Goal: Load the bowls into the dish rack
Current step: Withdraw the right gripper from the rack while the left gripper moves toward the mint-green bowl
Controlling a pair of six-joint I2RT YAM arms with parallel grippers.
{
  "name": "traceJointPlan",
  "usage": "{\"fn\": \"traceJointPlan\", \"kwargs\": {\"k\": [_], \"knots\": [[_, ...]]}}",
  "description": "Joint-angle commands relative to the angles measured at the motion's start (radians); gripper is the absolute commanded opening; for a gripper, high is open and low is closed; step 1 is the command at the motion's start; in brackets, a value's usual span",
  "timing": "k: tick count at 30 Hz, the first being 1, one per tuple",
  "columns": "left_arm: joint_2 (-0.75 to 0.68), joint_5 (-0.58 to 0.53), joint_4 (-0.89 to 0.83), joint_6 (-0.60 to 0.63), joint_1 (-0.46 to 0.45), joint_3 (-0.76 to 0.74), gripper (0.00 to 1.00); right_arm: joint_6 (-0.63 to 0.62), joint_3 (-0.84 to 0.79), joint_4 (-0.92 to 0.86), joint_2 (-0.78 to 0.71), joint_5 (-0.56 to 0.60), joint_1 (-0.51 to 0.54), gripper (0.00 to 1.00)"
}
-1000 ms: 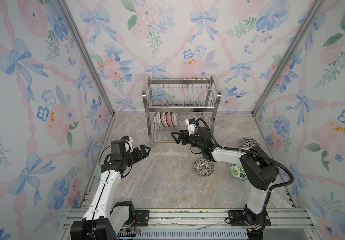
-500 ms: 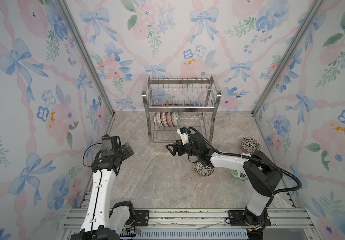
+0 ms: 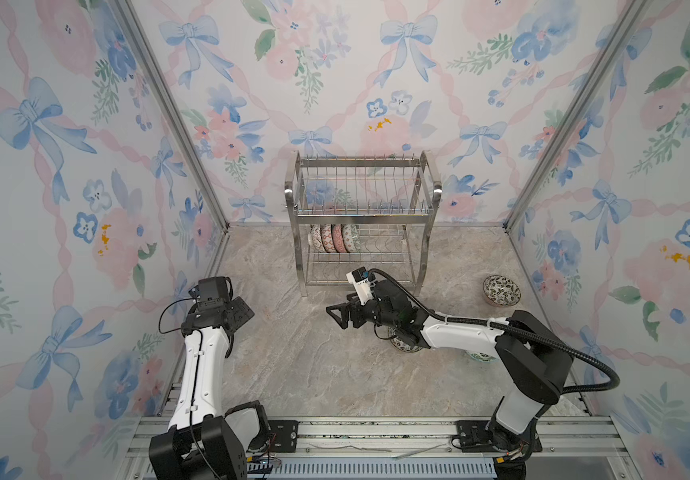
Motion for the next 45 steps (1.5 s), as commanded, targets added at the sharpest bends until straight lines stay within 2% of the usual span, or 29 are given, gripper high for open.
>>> {"fn": "traceJointPlan", "kwargs": {"k": [1,9,14,21,34,37,43,45], "knots": [[0.05,0.015,0.018,0.011,0.044,-0.013,0.94,-0.017,-0.019,-0.007,-0.038,0.016,-0.006,0.96],[0.142,0.035,0.065,0.011,0.066,-0.029,0.88,-0.015,-0.023,0.007,-0.02,0.015,-0.007,0.97],[0.252,0.052,0.094,0.017,0.068,-0.017,0.8,-0.006,-0.023,0.019,-0.003,0.006,-0.008,0.96],[0.311,0.127,0.128,0.04,0.104,-0.017,0.63,0.002,-0.024,0.031,0.015,-0.003,-0.01,0.97],[0.321,0.166,0.13,0.056,0.105,-0.012,0.0,-0.005,-0.029,0.031,0.009,0.008,-0.019,0.96],[0.296,0.165,0.128,0.059,0.055,-0.013,0.0,0.007,-0.039,0.039,0.005,0.01,-0.035,0.97],[0.176,0.048,0.079,0.025,-0.21,-0.011,0.0,0.025,-0.066,0.042,-0.023,0.026,-0.094,0.97],[0.134,0.077,0.064,0.01,-0.285,-0.016,0.0,0.029,-0.081,0.043,-0.039,0.039,-0.116,0.97]]}}
